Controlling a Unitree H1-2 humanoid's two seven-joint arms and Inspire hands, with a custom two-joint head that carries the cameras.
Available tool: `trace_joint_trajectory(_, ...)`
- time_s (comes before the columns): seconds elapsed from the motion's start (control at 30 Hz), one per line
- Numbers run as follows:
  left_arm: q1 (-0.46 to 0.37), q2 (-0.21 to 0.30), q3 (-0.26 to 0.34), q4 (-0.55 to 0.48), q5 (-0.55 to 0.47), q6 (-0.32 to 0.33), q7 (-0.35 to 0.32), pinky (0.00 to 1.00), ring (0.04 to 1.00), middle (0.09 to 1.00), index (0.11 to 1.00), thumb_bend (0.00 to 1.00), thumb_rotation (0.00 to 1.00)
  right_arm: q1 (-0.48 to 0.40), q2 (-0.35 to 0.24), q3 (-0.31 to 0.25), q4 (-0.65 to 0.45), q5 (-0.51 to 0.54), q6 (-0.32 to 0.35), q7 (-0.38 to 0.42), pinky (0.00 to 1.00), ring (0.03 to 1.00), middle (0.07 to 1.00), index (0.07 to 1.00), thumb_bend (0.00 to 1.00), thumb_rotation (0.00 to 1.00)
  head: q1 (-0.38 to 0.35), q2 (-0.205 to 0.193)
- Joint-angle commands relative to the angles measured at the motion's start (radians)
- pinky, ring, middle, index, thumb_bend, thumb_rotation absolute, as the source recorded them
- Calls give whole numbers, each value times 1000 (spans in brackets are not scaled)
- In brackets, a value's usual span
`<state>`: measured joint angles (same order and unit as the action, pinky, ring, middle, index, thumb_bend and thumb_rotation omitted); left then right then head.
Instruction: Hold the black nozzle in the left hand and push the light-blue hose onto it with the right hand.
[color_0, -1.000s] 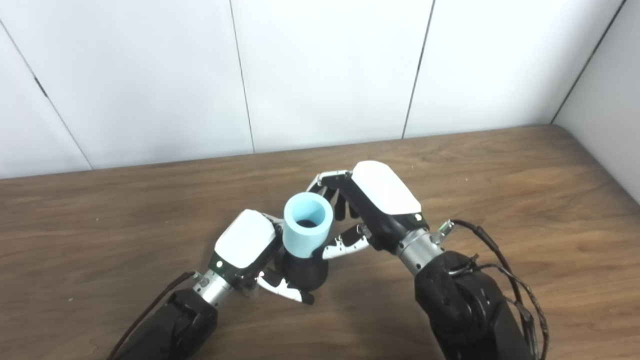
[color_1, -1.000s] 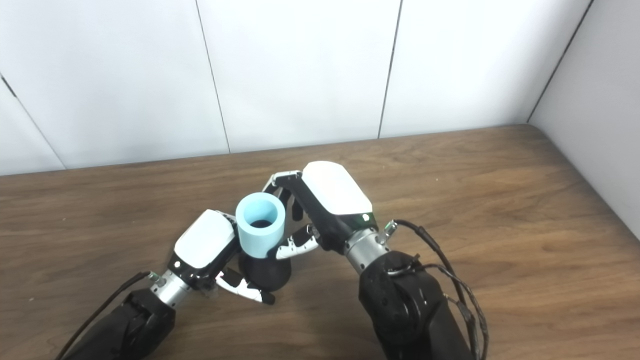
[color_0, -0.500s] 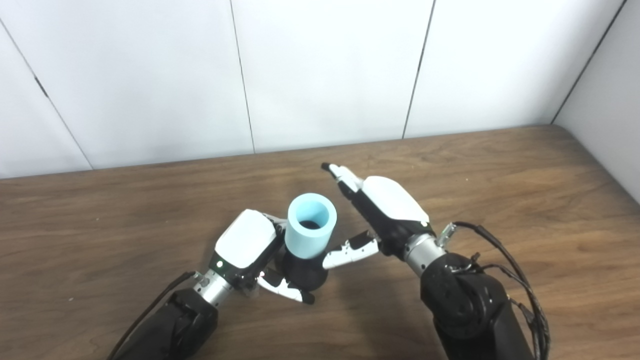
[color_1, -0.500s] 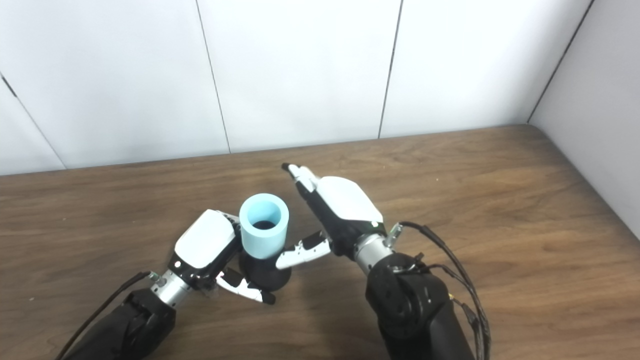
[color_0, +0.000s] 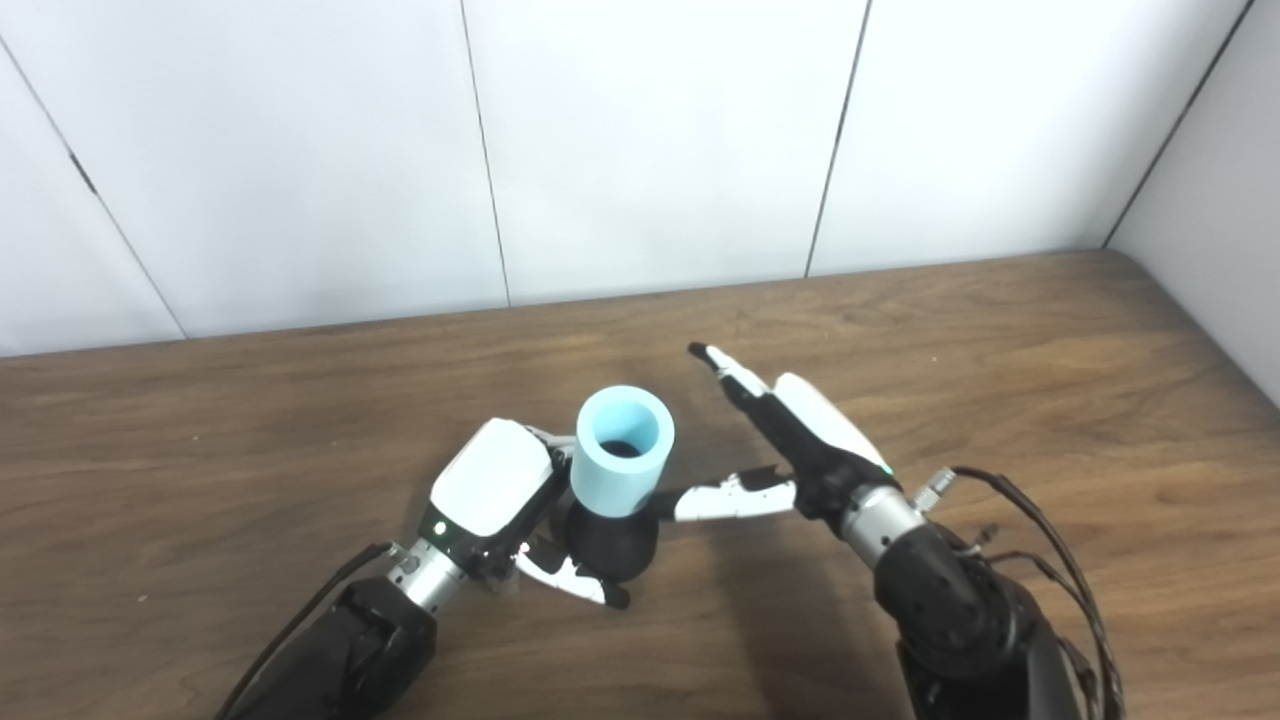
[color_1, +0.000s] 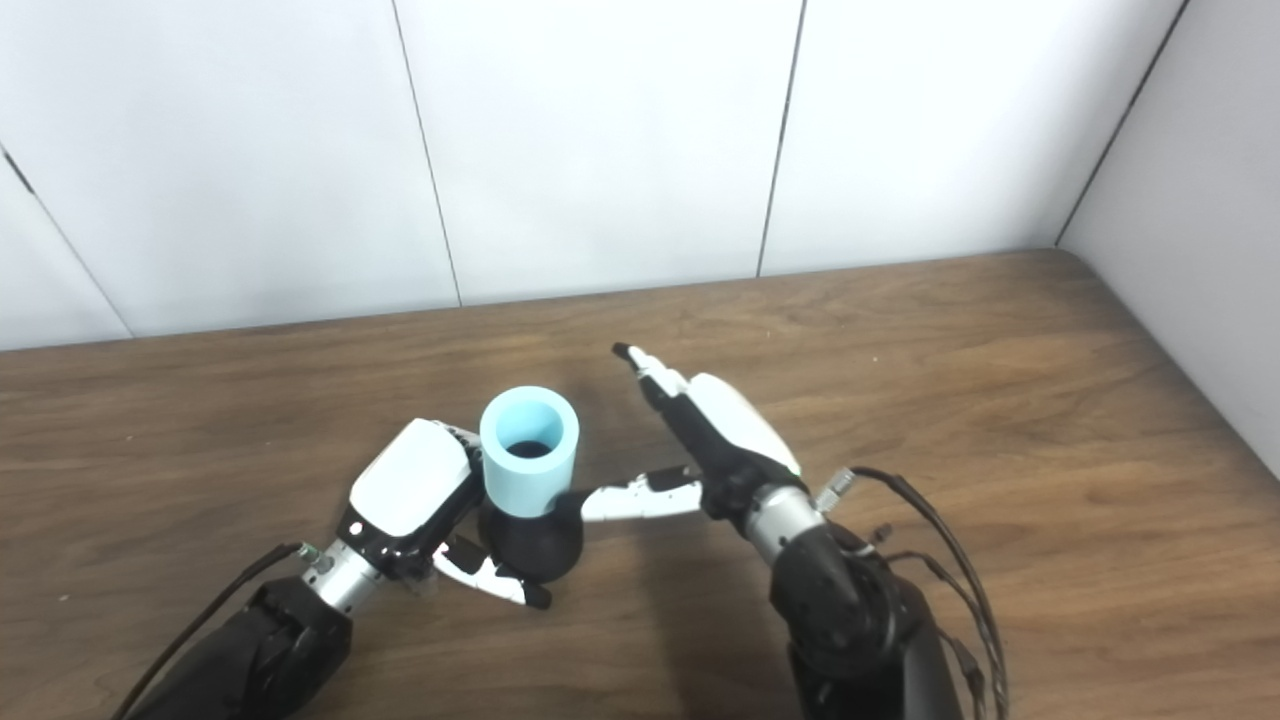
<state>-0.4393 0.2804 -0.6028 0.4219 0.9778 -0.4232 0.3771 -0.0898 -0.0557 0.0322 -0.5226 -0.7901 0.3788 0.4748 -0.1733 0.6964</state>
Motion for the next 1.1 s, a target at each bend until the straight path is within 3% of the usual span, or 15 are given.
trace_joint_trajectory(0.0,246,-86,-105,155,11,11,-3,168,220,471,480,525,0,13,-20,-20,-11,79,-215,-210,912,1000,1000,1000,885,796,-1,0)
trace_joint_trajectory(0.07,244,-84,-107,155,14,9,-4,204,260,414,506,516,0,35,-37,-4,-22,91,-294,-267,921,1000,1000,1000,868,829,0,0)
trace_joint_trajectory(0.17,244,-85,-106,156,13,10,-2,220,276,398,516,514,0,51,-61,22,-36,89,-379,-322,948,1000,1000,1000,827,855,0,0)
trace_joint_trajectory(0.33,242,-86,-108,156,13,12,-11,233,293,400,521,514,0,60,-80,52,-54,73,-470,-377,997,1000,1000,1000,791,890,1,-1)
trace_joint_trajectory(0.43,240,-88,-108,164,13,6,1,230,288,399,520,514,0,68,-86,69,-71,46,-512,-401,977,1000,1000,1000,789,952,0,-2)
trace_joint_trajectory(0.7,235,-86,-108,176,14,-1,7,233,290,398,519,514,0,72,-101,111,-138,-32,-551,-362,999,1000,1000,1000,847,998,-2,-9)
trace_joint_trajectory(0.8,233,-90,-107,187,15,-2,16,212,267,392,514,513,0,65,-101,136,-172,-62,-539,-325,1000,1000,1000,1000,858,968,0,-17)
trace_joint_trajectory(0.87,234,-90,-107,186,12,-1,9,183,237,455,489,522,0,54,-105,150,-182,-85,-546,-316,1000,1000,999,984,857,934,-4,-17)
trace_joint_trajectory(1.07,232,-92,-106,189,6,-7,7,191,239,472,482,524,0,32,-109,157,-198,-109,-548,-295,1000,1000,974,948,856,888,-3,-16)
